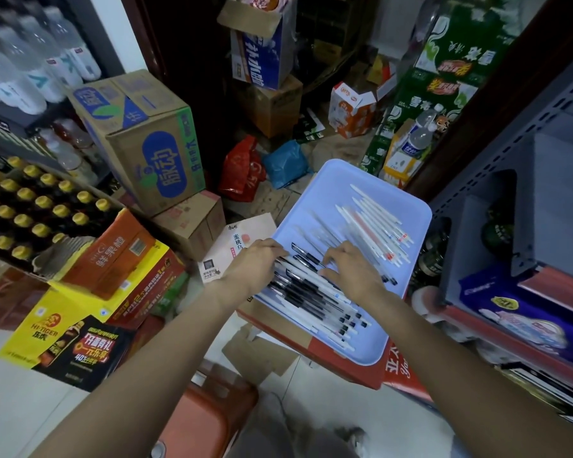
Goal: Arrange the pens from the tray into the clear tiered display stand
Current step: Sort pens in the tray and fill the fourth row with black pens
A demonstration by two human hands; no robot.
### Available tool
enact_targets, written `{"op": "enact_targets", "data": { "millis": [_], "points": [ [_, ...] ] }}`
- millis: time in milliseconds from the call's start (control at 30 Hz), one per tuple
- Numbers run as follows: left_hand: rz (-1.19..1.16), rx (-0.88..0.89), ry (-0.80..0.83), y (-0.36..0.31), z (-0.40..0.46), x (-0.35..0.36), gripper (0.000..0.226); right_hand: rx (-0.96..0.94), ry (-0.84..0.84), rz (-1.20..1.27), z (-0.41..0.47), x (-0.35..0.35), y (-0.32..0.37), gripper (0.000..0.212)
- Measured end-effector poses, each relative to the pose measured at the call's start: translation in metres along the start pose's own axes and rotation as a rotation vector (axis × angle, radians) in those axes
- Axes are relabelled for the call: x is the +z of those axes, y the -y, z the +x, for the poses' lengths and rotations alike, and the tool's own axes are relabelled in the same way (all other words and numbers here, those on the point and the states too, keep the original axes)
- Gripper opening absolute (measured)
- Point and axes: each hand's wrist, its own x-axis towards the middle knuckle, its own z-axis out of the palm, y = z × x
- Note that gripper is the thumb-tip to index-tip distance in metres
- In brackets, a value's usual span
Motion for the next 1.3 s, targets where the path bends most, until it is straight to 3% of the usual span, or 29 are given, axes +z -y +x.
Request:
{"op": "enact_targets", "data": {
  "millis": [333,533,633,733,800,900,1067,1300],
  "points": [
    [-0.064,-0.019,-0.078,0.000,-0.011,0.008,0.053,0.016,0.148,-0.193,0.015,-0.008,0.011,0.021],
    [-0.234,-0.087,-0.177,-0.005,-0.015,0.011,0.048,0.011,0.097,-0.276,0.014,-0.007,0.015,0.012],
    [-0.310,-0.113,-0.196,-0.013,-0.016,0.005,0.045,0.062,0.033,-0.036,0.009,-0.008,0.012,0.033],
    [-0.439,-0.100,-0.218,-0.035,-0.013,-0.011,0.035,0.076,-0.130,0.545,-0.009,-0.030,0.019,0.008],
    [-0.589,-0.068,-0.139,-0.060,-0.008,-0.027,0.036,0.051,-0.219,0.927,-0.023,-0.056,0.026,0.008],
    [-0.704,0.059,-0.073,-0.102,0.000,-0.048,0.025,0.014,-0.309,1.199,-0.040,-0.091,0.024,0.010],
    [-0.999,0.146,-0.033,-0.178,0.004,-0.074,0.032,-0.067,-0.473,1.282,-0.074,-0.137,-0.012,0.014],
    [-0.834,0.331,-0.096,-0.289,0.025,-0.073,0.022,-0.064,-0.634,1.222,-0.138,-0.191,-0.104,0.009]
  ]
}}
